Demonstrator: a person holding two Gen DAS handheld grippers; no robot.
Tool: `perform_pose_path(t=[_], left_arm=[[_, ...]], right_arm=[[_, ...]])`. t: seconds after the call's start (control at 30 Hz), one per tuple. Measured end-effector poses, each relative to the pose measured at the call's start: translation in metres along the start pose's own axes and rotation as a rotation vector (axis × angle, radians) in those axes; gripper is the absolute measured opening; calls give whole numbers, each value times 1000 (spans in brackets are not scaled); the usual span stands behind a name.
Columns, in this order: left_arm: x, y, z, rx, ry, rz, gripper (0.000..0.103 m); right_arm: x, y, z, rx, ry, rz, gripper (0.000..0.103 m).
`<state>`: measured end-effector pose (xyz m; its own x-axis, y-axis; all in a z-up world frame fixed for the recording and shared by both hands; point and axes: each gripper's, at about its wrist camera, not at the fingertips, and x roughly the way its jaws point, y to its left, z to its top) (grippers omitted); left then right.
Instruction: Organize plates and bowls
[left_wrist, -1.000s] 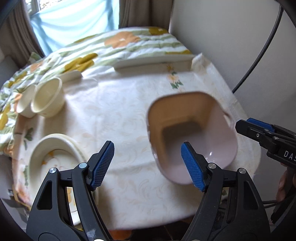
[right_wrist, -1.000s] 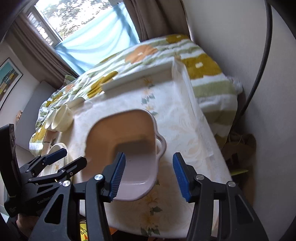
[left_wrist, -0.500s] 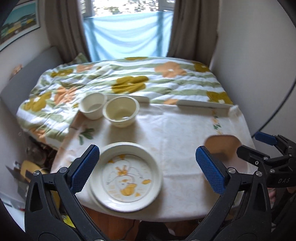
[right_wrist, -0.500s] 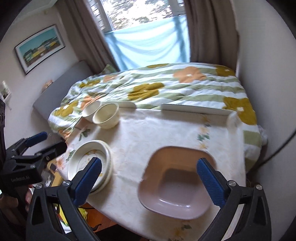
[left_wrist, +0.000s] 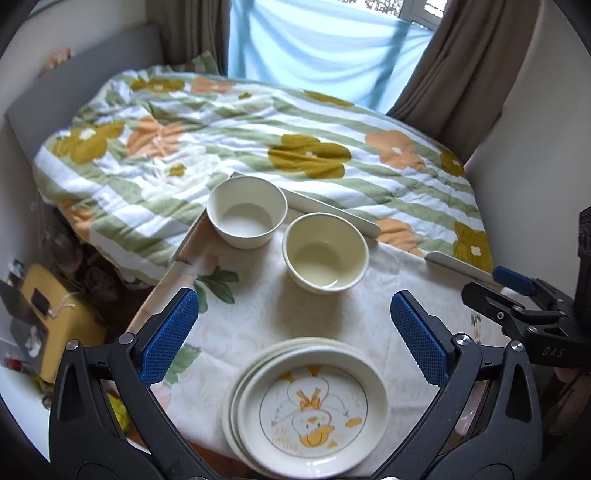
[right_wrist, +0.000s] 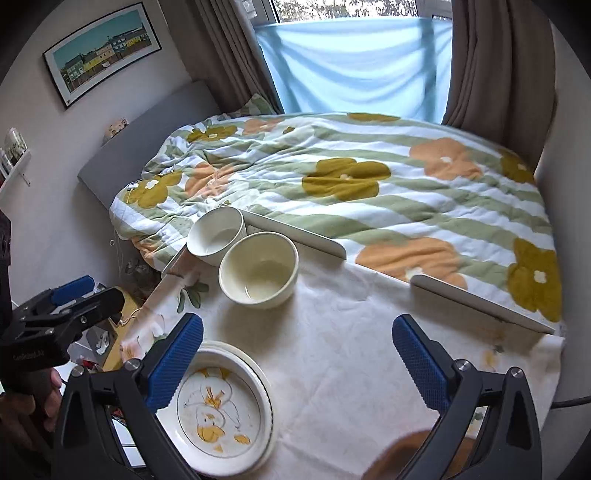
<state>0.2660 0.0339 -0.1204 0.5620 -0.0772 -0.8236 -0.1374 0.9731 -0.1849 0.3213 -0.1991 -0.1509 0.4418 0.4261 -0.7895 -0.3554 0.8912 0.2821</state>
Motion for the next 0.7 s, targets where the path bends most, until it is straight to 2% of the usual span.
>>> perform_pose_path(t=[0.13, 0.23, 0.3, 0.4, 0.47, 0.6, 0.7], left_arm=[[53, 20, 17, -48, 99, -55, 102], [91, 28, 23, -59, 165, -76, 96], [115, 29, 24, -60, 209, -85, 82], [145, 30, 24, -54, 268, -97, 67], [157, 32, 25, -50, 289, -98, 63], [175, 29, 28, -35, 319, -101, 49], [184, 27, 30, -25, 332, -92, 43]], right_arm=[[49, -5, 19, 62, 94, 9, 100], [84, -5, 25, 87, 159, 16, 88], [103, -6, 27, 98, 190, 18, 80], [125, -6, 28, 122, 224, 16, 68], [136, -7, 29, 139, 242, 25, 61], [152, -8, 33, 142, 268, 25, 54], [162, -8, 36, 140, 273, 27, 48]])
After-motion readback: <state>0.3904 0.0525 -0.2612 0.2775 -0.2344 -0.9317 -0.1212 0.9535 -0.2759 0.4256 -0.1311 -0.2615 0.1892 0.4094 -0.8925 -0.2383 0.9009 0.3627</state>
